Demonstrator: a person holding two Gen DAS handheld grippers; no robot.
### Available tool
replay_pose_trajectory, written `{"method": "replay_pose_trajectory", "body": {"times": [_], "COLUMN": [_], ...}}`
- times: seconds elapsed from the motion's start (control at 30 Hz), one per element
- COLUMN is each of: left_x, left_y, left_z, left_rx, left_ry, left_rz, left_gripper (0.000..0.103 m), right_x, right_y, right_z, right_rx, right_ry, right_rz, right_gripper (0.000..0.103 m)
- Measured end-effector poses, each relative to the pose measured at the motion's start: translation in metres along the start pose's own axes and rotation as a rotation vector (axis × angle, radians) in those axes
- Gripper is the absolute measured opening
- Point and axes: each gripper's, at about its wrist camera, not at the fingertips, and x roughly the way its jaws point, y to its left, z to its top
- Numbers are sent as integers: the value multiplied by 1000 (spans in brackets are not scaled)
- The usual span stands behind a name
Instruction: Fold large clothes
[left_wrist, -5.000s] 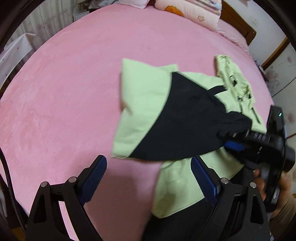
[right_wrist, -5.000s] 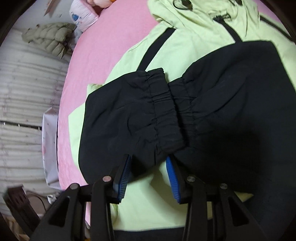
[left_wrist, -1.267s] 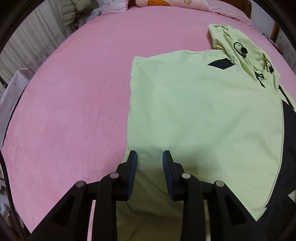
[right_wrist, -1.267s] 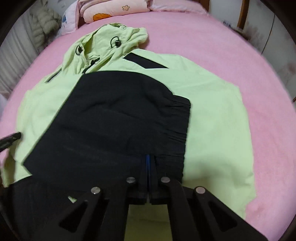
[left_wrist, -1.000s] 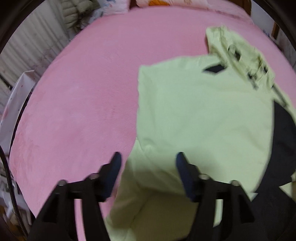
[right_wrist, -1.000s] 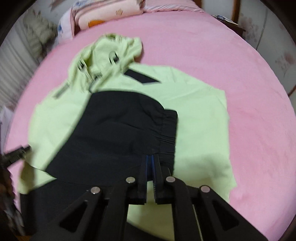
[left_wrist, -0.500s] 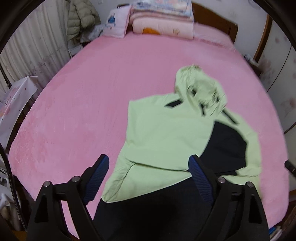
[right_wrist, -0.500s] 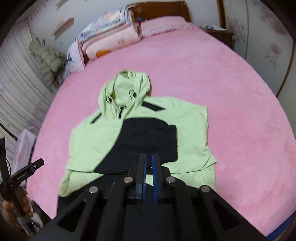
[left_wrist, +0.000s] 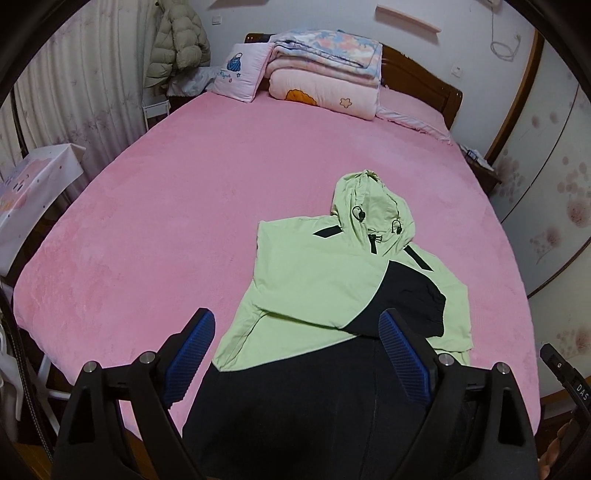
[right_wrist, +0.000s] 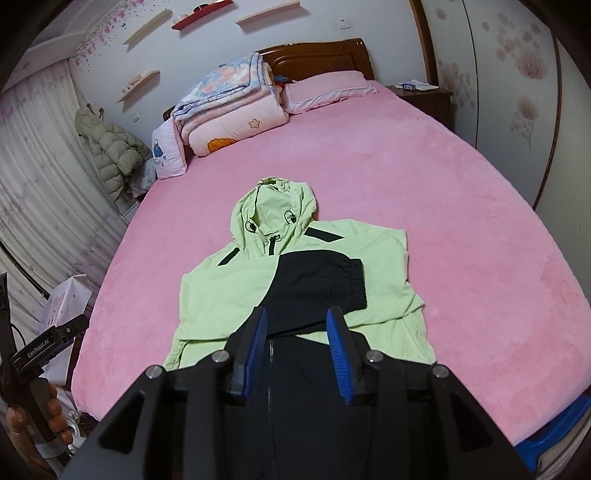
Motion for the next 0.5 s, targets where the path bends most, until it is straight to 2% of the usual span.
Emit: {"method": "replay_pose_trajectory", "body": {"times": [0.2,0.37,0.5], "left_x": [-15,-23,-12], "left_y": [30,60,85], "left_z": [-31,-61,-88], "left_rx": [-20,2,7], "left_ry": [-15,-38,20], "left_rz": [-9,-7,-23], "left_gripper": [90,90,90], "right_x": [-20,-39,-39], "right_y": [0,-10,-24], "right_z": [-23,-48,-71], "right_rx": [-22,-56,-76], "right_ry": [-17,-62,-36], "right_rz": [-11,-6,-25], "right_gripper": [34,34,34]}}
